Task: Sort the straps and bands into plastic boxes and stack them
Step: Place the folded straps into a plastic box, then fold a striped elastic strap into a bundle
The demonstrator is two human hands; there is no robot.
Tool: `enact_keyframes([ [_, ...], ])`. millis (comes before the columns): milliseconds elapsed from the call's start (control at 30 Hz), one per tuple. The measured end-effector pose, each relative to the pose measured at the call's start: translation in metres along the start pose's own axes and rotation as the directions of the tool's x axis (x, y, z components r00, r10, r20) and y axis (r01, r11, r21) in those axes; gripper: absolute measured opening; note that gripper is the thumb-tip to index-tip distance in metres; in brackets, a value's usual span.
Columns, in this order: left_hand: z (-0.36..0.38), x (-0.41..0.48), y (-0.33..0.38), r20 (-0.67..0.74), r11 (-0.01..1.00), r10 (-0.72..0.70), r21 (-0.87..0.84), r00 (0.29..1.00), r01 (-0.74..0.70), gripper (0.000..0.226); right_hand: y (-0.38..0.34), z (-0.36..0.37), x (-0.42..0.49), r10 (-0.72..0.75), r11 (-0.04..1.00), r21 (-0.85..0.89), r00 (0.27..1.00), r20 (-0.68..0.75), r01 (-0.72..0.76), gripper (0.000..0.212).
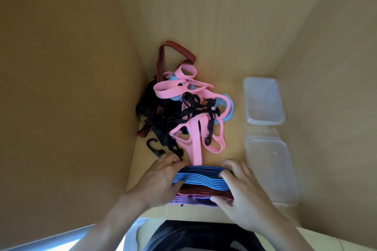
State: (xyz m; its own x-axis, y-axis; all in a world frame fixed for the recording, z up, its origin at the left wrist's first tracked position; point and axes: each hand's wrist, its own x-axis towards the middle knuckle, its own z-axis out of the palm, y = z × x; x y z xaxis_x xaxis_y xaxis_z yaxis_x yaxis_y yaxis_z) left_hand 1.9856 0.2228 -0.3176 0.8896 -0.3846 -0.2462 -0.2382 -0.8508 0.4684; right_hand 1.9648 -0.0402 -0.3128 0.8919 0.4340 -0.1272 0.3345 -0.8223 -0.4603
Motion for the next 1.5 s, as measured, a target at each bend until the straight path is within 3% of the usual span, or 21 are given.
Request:
enact_keyframes([
  [100, 0.011, -0.010, 0.000, -0.044, 0.996, 0.044, 0.076, 0.998, -0.040, 0.063, -0.005, 0.012, -0.003, -0.003, 1.000, -0.019, 1.000, 0.023, 0.003, 0.060],
  [267, 0.018, -0.017, 0.003, 0.071, 0.982, 0.060, 0.175, 0.996, -0.072, 0.113, -0.008, 0.027, -0.005, 0.072, 0.997, -0.040, 0.989, 0.129, -0.067, 0.061],
  [367, 0.023, -0.024, 0.006, 0.003, 0.962, 0.105, 0.255, 0.995, -0.102, 0.101, -0.007, 0.030, -0.010, 0.040, 0.999, 0.020, 0.999, 0.036, -0.040, 0.040],
  [567, 0.045, -0.038, -0.003, -0.199, 0.954, 0.200, 0.261, 0.959, -0.144, 0.074, -0.011, 0.042, -0.017, 0.008, 0.993, -0.118, 1.000, -0.013, -0.009, 0.066],
  [800, 0.042, -0.036, -0.010, -0.123, 0.956, 0.166, 0.264, 0.978, -0.129, 0.080, -0.014, 0.040, -0.006, 0.012, 0.999, -0.054, 1.000, 0.026, -0.011, 0.057],
  [1100, 0.030, -0.027, -0.014, -0.165, 0.953, 0.217, 0.252, 0.962, -0.171, 0.079, -0.016, 0.040, 0.005, 0.067, 0.993, 0.084, 0.986, 0.153, -0.081, 0.069],
  [1333, 0.017, -0.026, -0.003, -0.030, 0.963, 0.113, 0.251, 0.993, -0.102, 0.101, -0.009, 0.008, 0.024, 0.061, 0.979, 0.195, 0.998, 0.024, -0.064, 0.057],
  [1500, 0.017, -0.025, -0.007, 0.119, 0.975, -0.017, 0.223, 0.993, -0.010, 0.112, 0.013, -0.036, 0.071, 0.086, 0.974, 0.219, 0.984, -0.159, -0.050, 0.023],
])
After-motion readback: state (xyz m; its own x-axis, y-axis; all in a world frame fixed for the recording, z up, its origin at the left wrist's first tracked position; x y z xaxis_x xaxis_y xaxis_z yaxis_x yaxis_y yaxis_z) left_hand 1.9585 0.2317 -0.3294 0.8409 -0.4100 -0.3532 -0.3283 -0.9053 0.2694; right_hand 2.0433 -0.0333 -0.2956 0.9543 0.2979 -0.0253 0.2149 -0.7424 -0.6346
